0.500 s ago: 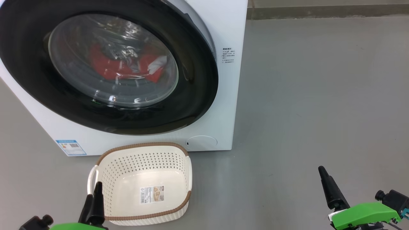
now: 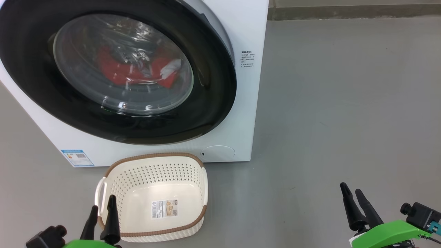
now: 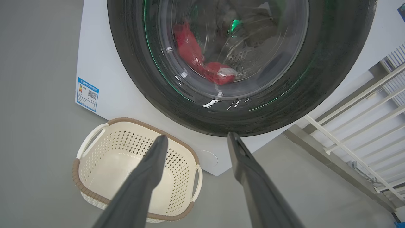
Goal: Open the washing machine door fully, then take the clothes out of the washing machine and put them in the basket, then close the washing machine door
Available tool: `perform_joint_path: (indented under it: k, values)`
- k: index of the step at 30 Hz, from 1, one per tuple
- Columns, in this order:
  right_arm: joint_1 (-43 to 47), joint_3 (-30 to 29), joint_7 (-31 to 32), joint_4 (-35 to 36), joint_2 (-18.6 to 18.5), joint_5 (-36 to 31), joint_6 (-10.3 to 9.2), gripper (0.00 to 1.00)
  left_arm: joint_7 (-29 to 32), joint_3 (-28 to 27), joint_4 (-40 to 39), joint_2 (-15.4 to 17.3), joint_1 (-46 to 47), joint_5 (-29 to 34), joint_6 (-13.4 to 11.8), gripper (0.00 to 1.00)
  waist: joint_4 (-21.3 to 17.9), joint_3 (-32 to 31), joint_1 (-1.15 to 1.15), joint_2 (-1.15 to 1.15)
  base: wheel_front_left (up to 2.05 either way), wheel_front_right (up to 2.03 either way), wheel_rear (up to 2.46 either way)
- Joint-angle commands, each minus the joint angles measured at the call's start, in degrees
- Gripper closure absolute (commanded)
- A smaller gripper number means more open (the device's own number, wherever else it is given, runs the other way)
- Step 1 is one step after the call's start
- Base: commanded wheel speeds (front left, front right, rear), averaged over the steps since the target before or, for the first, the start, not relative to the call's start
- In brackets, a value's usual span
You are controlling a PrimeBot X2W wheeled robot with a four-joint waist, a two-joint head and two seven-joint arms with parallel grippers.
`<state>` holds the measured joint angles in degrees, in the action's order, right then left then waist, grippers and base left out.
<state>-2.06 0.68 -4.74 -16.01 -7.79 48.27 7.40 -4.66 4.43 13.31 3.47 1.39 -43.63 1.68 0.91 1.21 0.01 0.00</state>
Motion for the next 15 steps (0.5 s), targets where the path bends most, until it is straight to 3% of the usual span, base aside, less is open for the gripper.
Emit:
perform_joint_path:
  k: [1,15]
  values:
    - [-0.22,0.95,-0.98,1.78,-1.17,-2.24,0.05,0.0,-0.9,-0.62,-1.88,1.16,0.6,2.46,-0.59,0.0,-0.02,0.06,0.0,0.0,0.0,0.0,0.0]
    - [0.38,2.36,-3.16,2.59,-2.2,-10.72,0.06,0.0,-3.12,0.77,-2.74,1.68,0.07,11.78,-1.76,0.0,-0.05,0.16,0.0,0.0,0.0,0.0,0.0]
